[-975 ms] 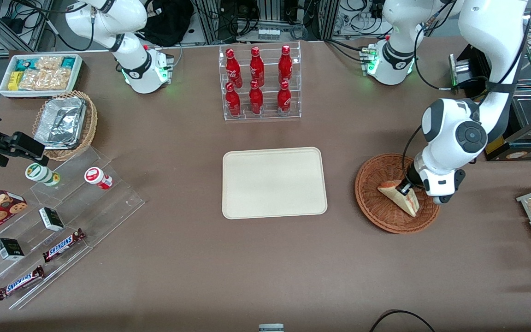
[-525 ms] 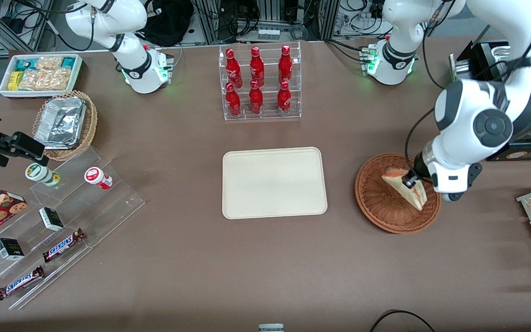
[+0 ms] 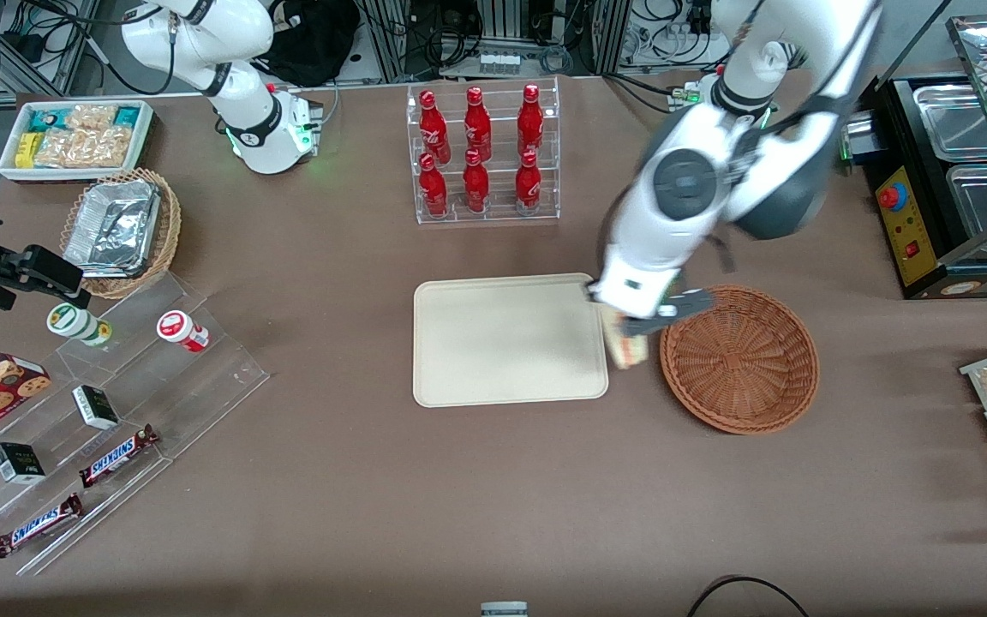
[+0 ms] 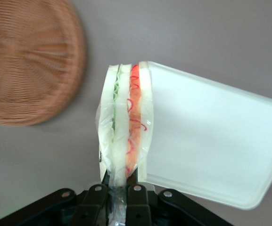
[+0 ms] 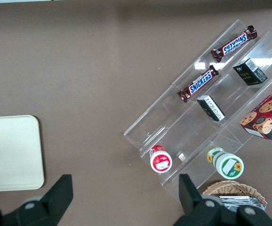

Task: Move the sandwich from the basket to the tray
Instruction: 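Lift the sandwich and carry it with the left gripper over the cream tray, then lower the sandwich onto the tray and open the left gripper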

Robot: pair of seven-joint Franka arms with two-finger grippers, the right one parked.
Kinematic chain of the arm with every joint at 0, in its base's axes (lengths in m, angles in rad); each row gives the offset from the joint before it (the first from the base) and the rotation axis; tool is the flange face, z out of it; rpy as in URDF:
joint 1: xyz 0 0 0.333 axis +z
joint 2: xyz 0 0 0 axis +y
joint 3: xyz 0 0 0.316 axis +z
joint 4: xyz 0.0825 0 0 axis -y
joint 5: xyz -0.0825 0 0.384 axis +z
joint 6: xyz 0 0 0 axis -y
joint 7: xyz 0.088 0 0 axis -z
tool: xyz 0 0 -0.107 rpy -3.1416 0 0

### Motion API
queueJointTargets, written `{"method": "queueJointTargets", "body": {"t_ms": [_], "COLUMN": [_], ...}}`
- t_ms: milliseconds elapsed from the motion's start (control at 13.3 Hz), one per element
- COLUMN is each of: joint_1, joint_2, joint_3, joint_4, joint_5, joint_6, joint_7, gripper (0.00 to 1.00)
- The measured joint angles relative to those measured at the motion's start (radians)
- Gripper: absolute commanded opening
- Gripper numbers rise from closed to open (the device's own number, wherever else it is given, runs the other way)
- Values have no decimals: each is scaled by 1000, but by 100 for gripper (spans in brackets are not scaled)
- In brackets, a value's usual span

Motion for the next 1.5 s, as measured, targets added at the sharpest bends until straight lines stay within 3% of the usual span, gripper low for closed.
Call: {"method": "queueJointTargets", "body": {"t_ms": [375, 975, 1050, 1125, 1500], "joint_1": [-151, -195, -195, -195, -195], "joint_2": [195, 349, 354, 360, 348], "joint_3": [3, 5, 5, 5, 7], "joint_4": [19, 129, 129, 129, 139], "joint_5": [7, 140, 142, 142, 145], "joint_6": [210, 246, 263, 276, 274], "joint_7": [5, -41, -41, -41, -42], "gripper": [11, 15, 46, 96, 100]}}
